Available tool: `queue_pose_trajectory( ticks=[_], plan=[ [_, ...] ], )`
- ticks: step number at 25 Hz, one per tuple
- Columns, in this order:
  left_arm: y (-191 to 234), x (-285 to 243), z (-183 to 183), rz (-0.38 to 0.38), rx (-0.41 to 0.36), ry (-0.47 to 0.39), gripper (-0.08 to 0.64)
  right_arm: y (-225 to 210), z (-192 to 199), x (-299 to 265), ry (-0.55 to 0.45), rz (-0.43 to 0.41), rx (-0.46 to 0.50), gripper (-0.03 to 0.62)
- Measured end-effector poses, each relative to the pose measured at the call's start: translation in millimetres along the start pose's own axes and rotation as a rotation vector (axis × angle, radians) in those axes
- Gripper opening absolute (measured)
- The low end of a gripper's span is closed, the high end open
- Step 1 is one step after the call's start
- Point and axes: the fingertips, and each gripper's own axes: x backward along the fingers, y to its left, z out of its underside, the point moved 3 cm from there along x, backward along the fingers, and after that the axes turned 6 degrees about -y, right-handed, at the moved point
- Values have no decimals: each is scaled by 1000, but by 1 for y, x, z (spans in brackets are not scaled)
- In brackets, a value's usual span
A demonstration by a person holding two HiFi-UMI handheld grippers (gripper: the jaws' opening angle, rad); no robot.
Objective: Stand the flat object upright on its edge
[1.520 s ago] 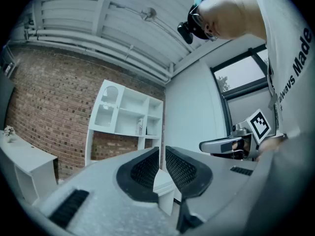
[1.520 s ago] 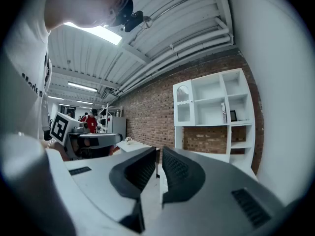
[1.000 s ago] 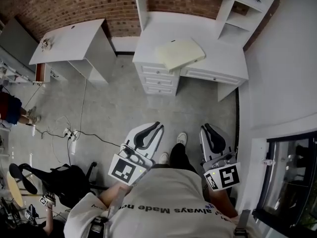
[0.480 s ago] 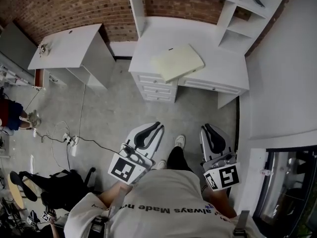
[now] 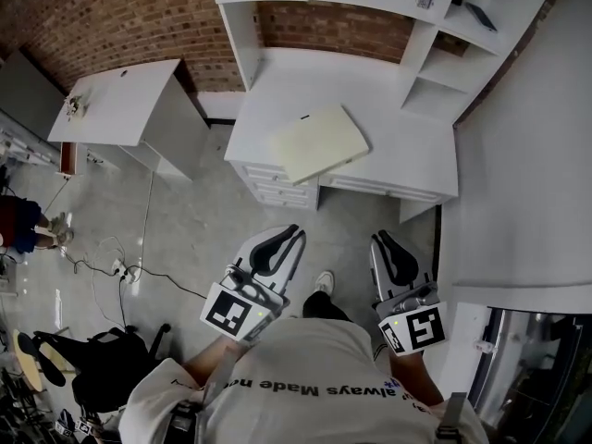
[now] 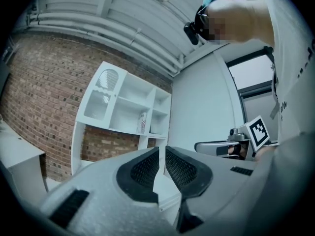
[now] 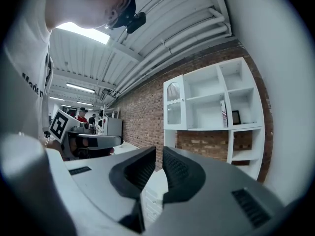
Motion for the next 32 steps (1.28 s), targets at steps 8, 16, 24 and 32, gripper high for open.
queue_pose_trajectory(
  ticks=[8, 16, 24, 32],
  plan=[
    [14, -67, 6, -7, -17, -17, 43, -61, 1, -34, -2, -26, 4, 43],
    [39, -93, 22, -57, 6, 41, 43, -89, 14, -66, 22, -53, -9, 44],
    [82, -118, 21, -58, 10, 5, 43, -100, 21, -116, 26, -71, 2, 44],
    [155, -146, 21, -47, 2, 14, 43, -108, 21, -194, 26, -74, 20, 44]
  ],
)
